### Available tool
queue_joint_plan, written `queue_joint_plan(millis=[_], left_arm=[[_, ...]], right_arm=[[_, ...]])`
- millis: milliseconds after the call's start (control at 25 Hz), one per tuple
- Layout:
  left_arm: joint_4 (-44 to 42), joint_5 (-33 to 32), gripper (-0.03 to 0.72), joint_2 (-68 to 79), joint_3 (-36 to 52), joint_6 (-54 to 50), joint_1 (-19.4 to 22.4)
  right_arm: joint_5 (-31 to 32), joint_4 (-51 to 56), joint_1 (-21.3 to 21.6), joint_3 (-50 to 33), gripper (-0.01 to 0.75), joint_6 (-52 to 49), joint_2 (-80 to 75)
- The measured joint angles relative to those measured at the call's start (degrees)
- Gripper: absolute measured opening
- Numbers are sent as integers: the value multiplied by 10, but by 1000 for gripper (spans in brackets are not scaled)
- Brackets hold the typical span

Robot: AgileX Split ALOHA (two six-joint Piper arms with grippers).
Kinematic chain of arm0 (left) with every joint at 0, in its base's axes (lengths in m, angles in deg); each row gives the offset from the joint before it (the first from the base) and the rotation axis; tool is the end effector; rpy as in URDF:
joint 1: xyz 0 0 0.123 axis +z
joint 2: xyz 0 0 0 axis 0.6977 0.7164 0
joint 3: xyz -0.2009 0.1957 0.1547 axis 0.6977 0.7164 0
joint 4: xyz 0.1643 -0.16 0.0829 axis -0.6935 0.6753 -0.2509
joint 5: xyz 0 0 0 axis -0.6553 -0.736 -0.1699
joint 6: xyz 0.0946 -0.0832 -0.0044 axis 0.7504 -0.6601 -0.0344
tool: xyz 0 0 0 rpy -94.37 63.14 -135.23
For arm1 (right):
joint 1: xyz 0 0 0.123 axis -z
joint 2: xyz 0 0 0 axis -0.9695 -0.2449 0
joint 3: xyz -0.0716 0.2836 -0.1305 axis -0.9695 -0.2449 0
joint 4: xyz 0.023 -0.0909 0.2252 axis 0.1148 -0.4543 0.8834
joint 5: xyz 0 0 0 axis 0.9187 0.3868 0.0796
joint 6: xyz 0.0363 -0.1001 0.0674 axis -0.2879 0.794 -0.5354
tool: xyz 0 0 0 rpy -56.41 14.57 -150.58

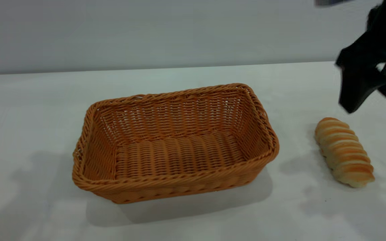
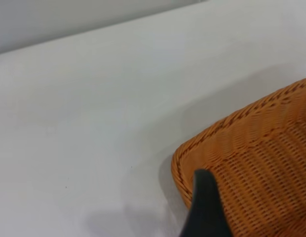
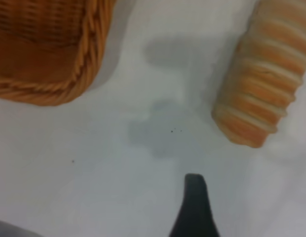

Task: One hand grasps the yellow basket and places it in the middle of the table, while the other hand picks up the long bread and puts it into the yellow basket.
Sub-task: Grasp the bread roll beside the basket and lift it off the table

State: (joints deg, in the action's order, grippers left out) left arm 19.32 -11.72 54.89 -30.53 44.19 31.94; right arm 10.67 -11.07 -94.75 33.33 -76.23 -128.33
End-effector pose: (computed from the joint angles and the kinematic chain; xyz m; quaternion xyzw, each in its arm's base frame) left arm 0.2983 -0.0749 0.3449 0.1089 0.8916 -0.0829 0.4316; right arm 0.3136 0.1056 0.1995 -0.1857 0.9721 0.0129 0.1430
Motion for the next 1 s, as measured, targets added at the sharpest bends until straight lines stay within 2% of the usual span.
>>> queue_joint_plan(millis=[280, 600, 800, 1000], left_arm=[[0, -30, 584, -42, 0, 0, 0], [24, -38, 584, -50, 0, 0, 0], [26, -38, 584, -50, 0, 0, 0], [27, -38, 584, -50, 0, 0, 0]], right_arm=[[21, -11, 8, 74, 666, -44, -122], [77, -2, 50, 157, 650, -49, -218], [85, 32, 75, 190, 632, -25, -249], [87, 53, 80, 214, 629, 2, -273]])
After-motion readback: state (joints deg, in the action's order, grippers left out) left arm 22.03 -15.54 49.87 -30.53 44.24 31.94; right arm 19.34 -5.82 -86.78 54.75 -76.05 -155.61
